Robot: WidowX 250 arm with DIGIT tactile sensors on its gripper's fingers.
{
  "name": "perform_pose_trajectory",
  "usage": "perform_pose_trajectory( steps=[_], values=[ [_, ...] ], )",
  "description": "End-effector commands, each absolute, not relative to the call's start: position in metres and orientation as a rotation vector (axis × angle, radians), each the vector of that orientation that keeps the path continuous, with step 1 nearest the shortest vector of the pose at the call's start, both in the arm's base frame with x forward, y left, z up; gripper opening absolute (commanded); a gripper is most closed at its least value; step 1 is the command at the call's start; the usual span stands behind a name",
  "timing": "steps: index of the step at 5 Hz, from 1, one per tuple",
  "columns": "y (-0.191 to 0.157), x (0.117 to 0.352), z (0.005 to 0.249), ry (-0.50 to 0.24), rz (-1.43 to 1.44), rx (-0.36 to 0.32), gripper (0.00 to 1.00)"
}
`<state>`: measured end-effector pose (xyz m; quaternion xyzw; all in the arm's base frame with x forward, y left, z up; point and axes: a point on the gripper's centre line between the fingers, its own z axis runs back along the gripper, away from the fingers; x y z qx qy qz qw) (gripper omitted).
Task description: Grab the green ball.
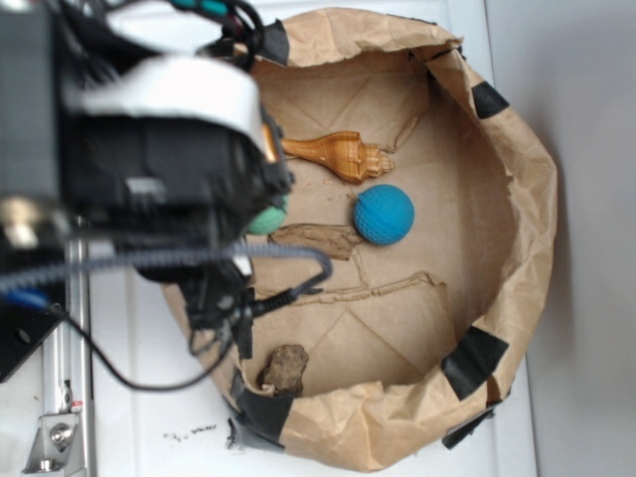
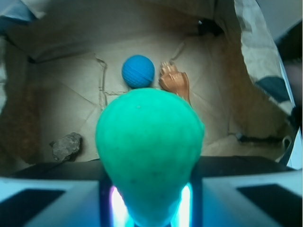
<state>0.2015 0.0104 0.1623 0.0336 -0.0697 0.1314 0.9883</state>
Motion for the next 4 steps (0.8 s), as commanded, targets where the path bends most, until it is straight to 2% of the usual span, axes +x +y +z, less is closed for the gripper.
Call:
perform_pose_trajectory(
  steps=[1,2,3,4],
  values=[
    [0.009,0.239,0.166,-0.155,0.322,0.093,0.00],
    [0.014,0.255,0.164,-0.147,0.319,0.080,0.00],
    [0.017,0.259,0.165,-0.161,0.309,0.062,0.00],
    [0.018,0.261,0.162,-0.171,0.302,0.085,0.00]
  ],
)
